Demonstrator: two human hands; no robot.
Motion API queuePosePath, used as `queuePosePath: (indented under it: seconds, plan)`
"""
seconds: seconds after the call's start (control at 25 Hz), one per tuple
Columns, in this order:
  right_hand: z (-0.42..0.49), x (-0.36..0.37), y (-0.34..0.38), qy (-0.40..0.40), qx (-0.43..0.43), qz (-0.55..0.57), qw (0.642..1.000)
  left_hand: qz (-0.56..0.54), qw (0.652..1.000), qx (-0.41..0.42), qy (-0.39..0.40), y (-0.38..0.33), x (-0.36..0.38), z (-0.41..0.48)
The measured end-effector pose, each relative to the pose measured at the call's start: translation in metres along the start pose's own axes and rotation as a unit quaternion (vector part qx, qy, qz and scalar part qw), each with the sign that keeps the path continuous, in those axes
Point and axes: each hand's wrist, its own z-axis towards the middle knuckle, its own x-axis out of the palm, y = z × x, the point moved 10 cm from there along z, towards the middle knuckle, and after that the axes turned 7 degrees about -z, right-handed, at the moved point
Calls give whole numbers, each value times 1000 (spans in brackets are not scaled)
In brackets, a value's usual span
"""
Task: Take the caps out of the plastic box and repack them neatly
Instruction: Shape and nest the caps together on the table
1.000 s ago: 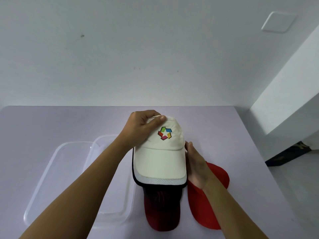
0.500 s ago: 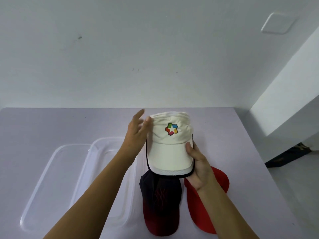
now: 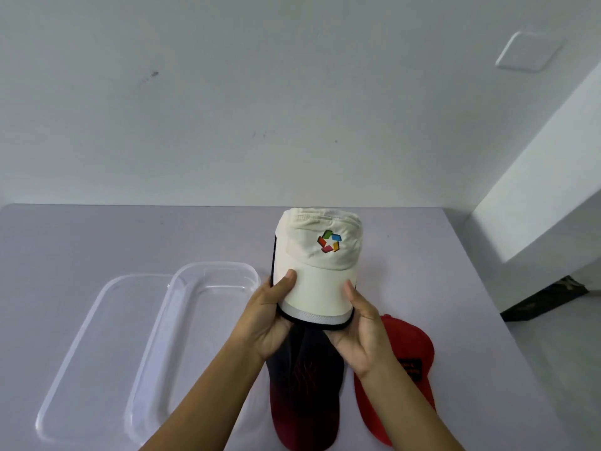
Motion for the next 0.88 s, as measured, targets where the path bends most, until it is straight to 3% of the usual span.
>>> queuePosePath:
  seconds: [0.24, 0.4, 0.52, 0.6, 0.76, 0.88]
  plan:
    - [-3, -7, -9, -42, 13, 41, 998, 188, 981, 49, -27, -17, -11, -6]
    - [-4, -21, 3, -110, 14, -42, 993, 435, 884, 137, -106, -69, -11, 1]
    - [-11, -16, 6, -90, 22, -70, 993, 485, 842, 233, -22, -110, 19, 0]
    - [-16, -12, 3, -79, 30, -70, 994, 523, 818, 236, 41, -118, 32, -1]
    - [-20, -10, -2, -70, 41, -73, 994, 614, 759, 211, 51, -126, 34, 5]
    - [-22, -7, -3, -66, 40, -74, 994, 644, 733, 216, 44, -129, 37, 6]
